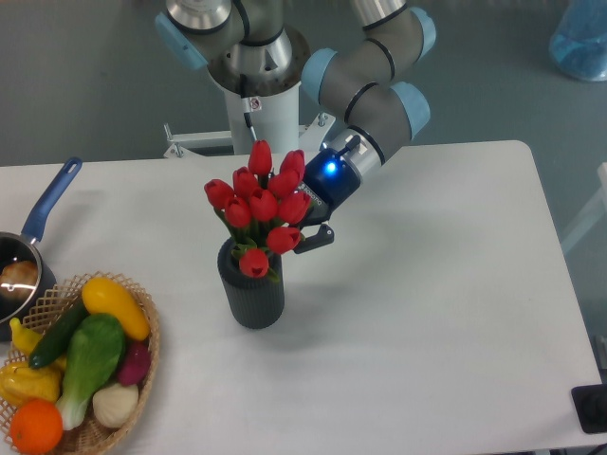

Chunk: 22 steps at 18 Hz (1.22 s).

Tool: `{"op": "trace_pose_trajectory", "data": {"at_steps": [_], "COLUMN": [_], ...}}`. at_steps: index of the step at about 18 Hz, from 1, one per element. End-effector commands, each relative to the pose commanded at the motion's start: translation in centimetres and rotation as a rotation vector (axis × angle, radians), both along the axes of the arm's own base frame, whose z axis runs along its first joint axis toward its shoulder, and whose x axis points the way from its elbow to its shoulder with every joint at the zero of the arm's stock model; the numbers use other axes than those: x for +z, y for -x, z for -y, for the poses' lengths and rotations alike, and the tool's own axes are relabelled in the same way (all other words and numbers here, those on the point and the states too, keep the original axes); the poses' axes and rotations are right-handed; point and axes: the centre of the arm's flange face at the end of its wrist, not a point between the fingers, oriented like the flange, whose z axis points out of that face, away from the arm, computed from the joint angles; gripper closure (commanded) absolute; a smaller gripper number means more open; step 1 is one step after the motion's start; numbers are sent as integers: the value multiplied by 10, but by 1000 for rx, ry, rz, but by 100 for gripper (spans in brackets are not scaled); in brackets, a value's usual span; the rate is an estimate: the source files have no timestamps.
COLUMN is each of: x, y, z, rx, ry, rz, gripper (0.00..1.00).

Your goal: Insert the flowers into the vase

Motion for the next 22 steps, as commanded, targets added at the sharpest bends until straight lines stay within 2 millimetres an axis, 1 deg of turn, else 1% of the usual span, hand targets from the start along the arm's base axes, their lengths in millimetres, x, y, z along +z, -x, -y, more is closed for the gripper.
{"op": "trace_pose_trajectory", "data": {"at_steps": [4, 5, 7, 9, 11, 14, 17, 18, 20, 21, 22], "x": [1, 1, 2, 3, 4, 5, 5, 4, 5, 5, 5], "y": [0, 0, 1, 2, 2, 3, 3, 3, 3, 3, 3], "z": [-1, -1, -2, -2, -3, -4, -4, -3, -4, -4, -3], "rx": [-1, -1, -3, -3, -5, -5, -5, -5, -5, -5, -4], "ry": [2, 2, 1, -1, -3, -3, -4, -3, -4, -2, -2], "rz": [-6, -4, -10, -11, -15, -15, -17, -15, -17, -17, -17], "gripper": [51, 49, 40, 39, 32, 30, 27, 23, 5, 0, 0]}}
